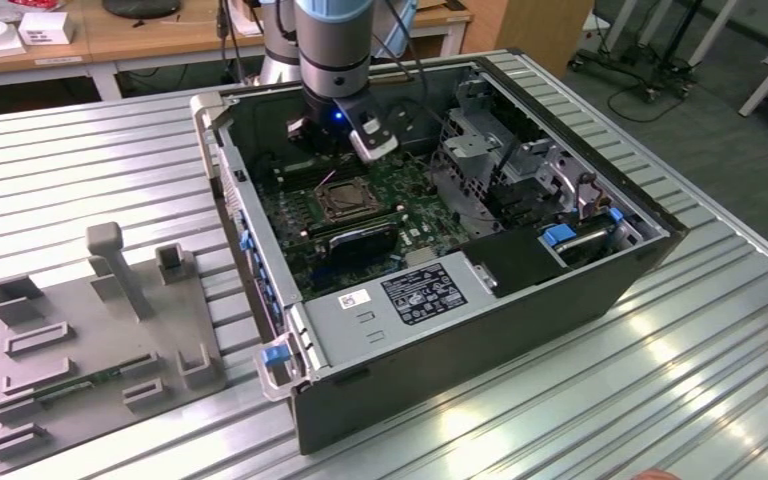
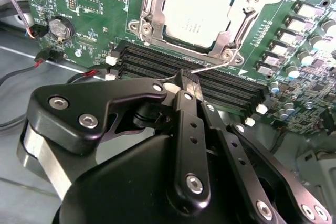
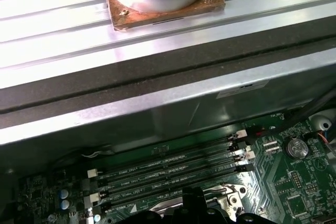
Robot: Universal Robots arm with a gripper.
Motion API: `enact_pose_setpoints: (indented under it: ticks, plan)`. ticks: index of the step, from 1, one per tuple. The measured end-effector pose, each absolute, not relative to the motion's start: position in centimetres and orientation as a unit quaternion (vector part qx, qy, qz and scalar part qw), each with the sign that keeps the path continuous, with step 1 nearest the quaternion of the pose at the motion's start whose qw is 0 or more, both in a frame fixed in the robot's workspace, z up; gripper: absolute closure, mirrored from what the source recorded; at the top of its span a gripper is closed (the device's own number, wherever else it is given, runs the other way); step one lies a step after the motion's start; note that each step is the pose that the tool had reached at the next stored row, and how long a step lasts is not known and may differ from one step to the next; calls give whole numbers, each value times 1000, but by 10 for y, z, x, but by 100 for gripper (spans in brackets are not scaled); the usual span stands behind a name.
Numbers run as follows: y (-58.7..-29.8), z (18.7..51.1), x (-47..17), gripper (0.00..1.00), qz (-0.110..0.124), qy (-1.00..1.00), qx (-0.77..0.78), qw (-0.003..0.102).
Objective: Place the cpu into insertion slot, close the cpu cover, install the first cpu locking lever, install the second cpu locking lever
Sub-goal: 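Install the first cpu locking lever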
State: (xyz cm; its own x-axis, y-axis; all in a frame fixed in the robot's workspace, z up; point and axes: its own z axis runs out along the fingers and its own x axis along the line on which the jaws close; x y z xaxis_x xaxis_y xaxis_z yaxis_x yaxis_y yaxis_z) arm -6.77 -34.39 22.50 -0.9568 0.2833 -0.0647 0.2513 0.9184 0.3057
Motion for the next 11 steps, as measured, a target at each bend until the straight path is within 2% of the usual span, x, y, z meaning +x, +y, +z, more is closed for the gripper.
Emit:
enact_pose_setpoints:
  ticks: [11]
  plan:
    - [-341, 223, -68, 89, 155, 974, 154, 56]
